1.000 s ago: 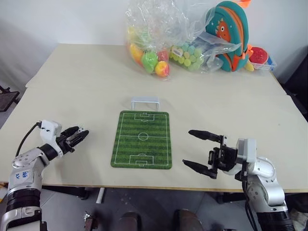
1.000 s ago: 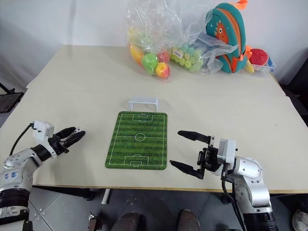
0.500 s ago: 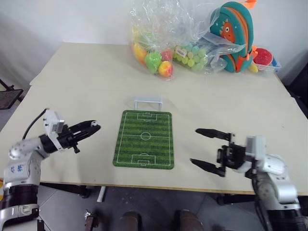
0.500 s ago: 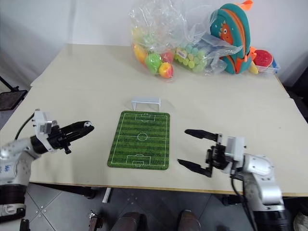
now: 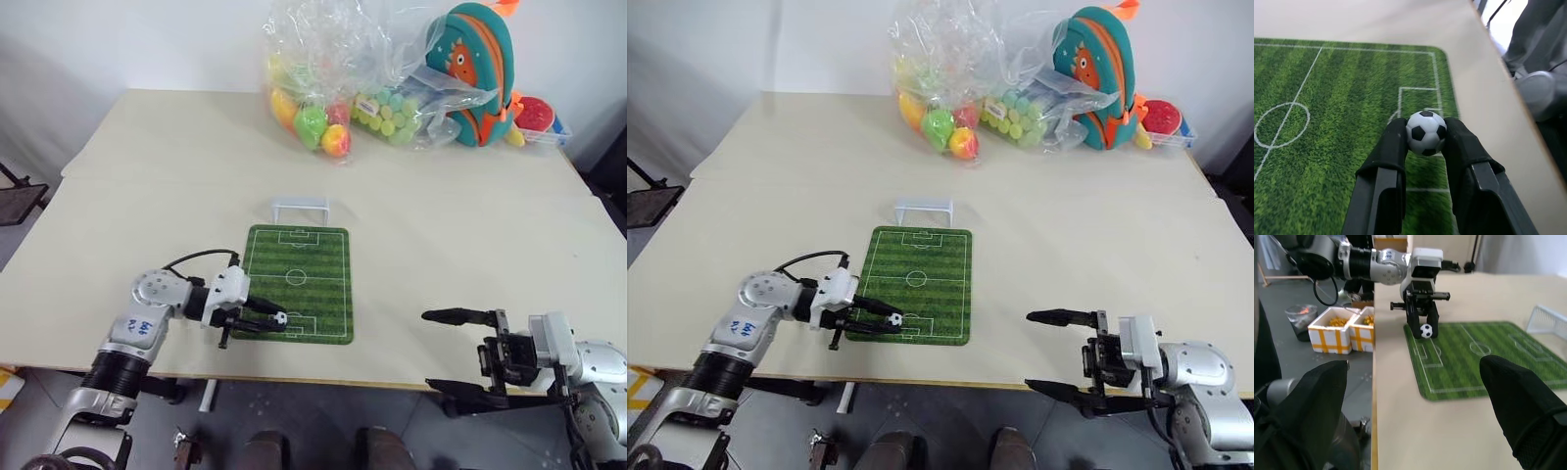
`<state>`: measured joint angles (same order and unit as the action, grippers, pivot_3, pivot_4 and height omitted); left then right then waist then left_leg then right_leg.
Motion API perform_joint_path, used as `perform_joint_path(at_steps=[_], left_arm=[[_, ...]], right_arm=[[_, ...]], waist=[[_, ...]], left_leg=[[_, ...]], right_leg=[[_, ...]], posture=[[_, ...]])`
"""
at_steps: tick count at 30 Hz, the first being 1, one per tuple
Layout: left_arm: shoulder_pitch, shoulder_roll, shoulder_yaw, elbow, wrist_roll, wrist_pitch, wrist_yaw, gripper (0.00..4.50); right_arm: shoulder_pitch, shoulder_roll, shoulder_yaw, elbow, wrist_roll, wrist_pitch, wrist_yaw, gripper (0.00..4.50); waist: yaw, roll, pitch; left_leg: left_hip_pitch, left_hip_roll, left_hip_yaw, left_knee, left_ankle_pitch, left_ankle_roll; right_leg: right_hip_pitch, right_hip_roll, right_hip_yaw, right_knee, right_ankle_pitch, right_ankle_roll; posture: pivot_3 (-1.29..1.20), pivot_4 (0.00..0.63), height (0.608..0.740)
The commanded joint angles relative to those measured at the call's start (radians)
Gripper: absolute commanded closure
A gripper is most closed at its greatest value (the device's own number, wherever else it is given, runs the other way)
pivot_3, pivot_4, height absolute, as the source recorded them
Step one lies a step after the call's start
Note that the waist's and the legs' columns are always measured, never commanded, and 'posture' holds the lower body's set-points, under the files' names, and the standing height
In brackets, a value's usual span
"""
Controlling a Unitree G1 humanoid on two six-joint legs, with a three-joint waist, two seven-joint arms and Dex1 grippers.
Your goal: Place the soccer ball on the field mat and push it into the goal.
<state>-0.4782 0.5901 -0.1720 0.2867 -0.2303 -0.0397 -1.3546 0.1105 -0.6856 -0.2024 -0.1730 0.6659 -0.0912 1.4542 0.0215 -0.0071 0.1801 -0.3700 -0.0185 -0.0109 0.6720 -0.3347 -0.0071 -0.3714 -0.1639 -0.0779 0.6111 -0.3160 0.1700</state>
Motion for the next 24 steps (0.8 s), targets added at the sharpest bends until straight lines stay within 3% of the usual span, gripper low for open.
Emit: perform_joint_path(at_steps=[1, 11, 13, 19, 24], left_arm=[[-0.022, -0.015, -0.01, 0.022, 0.024, -0.029, 0.014, 3.63], [-0.036, -0.058, -0.035, 0.079, 0.041, -0.067, 0.002, 3.63], [-0.03, -0.059, -0.029, 0.073, 0.029, -0.055, -0.002, 2.91], [-0.033, -0.072, -0.014, 0.089, 0.035, -0.106, 0.017, 1.33], [-0.039, -0.072, -0.005, 0.079, 0.016, -0.121, 0.007, 1.33]], right_arm=[[0.006, 0.016, -0.019, -0.011, -0.003, -0.027, -0.017, 0.0], [0.0, 0.042, 0.011, -0.077, -0.009, -0.005, -0.084, 0.0], [0.002, 0.042, 0.013, -0.082, -0.009, -0.003, -0.091, 0.0], [0.0, 0.046, 0.028, -0.094, -0.01, 0.005, -0.113, 0.0], [-0.008, 0.052, 0.048, -0.101, -0.012, 0.013, -0.127, 0.0]], waist=[[0.0, 0.0, 0.0], [0.003, 0.0, 0.0], [0.002, 0.0, 0.0], [0.004, 0.0, 0.0], [0.003, 0.0, 0.0]], left_leg=[[0.0, 0.0, 0.0, 0.001, 0.0, 0.0], [0.0, 0.0, -0.001, 0.003, 0.0, 0.0], [0.0, 0.0, -0.001, 0.003, 0.0, 0.0], [0.0, 0.0, -0.002, 0.005, 0.0, 0.001], [0.0, 0.0, -0.003, 0.006, 0.0, 0.001]], right_leg=[[0.0, 0.0, 0.0, 0.0, 0.0, 0.0], [0.002, 0.0, 0.0, 0.0, 0.0, 0.001], [0.002, 0.0, 0.0, 0.0, 0.0, 0.001], [0.003, 0.0, -0.001, 0.0, 0.001, 0.001], [0.004, 0.0, -0.002, 0.0, 0.001, 0.001]], posture=[[0.0, 0.15, 0.74], [0.0, 0.15, 0.74], [0.0, 0.15, 0.74], [0.0, 0.15, 0.74], [0.0, 0.15, 0.74]])
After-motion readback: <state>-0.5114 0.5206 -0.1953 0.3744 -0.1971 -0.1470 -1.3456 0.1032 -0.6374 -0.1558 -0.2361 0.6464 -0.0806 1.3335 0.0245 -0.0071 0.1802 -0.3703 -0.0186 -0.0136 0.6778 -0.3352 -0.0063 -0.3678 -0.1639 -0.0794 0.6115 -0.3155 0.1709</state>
